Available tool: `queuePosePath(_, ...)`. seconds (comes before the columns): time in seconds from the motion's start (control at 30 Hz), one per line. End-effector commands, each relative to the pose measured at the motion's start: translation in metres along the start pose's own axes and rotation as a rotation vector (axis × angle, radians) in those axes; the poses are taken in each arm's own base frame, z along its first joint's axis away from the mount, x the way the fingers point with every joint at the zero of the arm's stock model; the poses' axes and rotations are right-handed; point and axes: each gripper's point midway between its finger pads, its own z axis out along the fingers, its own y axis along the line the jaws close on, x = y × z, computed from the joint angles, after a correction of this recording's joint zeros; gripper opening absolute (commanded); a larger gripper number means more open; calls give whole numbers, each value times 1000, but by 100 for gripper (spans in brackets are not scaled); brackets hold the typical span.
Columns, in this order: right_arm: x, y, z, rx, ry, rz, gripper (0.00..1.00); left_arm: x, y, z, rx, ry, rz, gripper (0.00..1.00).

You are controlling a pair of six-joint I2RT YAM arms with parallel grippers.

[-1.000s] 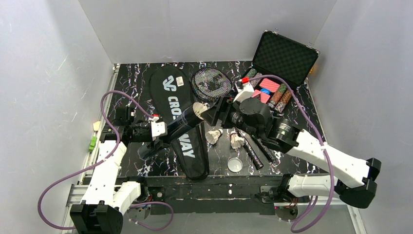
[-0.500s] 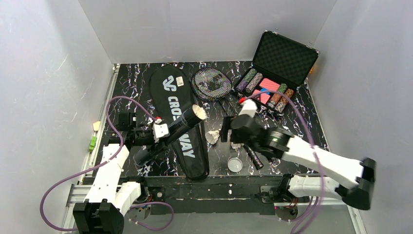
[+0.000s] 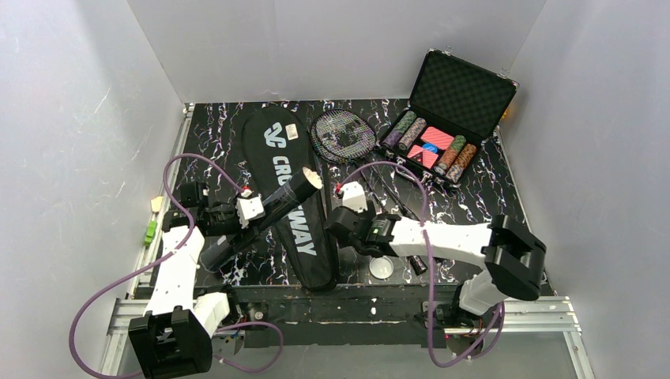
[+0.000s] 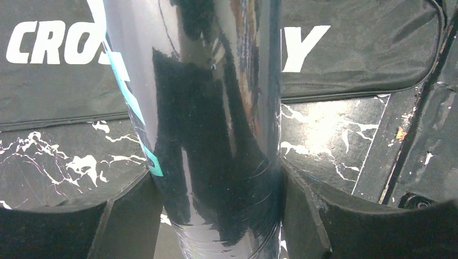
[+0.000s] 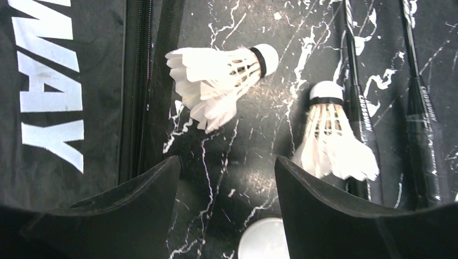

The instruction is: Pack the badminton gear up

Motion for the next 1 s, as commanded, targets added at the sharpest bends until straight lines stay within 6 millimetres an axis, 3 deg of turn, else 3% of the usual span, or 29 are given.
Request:
queuePosePath(0.0, -30, 21, 13, 2, -100, 32, 71, -17, 6, -6, -18, -56, 58, 0)
queuePosePath(0.2, -26, 28, 37, 65, -97, 14, 60, -19, 2, -5, 5, -68, 46, 0)
queuePosePath(0.27, -24, 26, 42, 91, -95, 8, 52, -20, 1, -6, 8, -70, 46, 0)
queuePosePath(0.33, -22, 21, 47, 124, -95, 4, 43, -21, -1, -6, 14, -70, 51, 0)
queuePosePath(0.5, -16, 3, 54, 187, -88, 24, 35, -24, -3, -8, 25, -74, 50, 0)
queuePosePath(0.73, -18, -8, 56, 203, -114, 44, 26, -27, -7, -9, 35, -84, 40, 0)
queuePosePath(0.9, -22, -12, 52, 203, -140, 59, 2, -26, -9, -11, 35, -75, 40, 0)
queuePosePath(0.97, -26, -17, 46, 204, -154, 67, 1, -25, -10, -10, 34, -74, 40, 0)
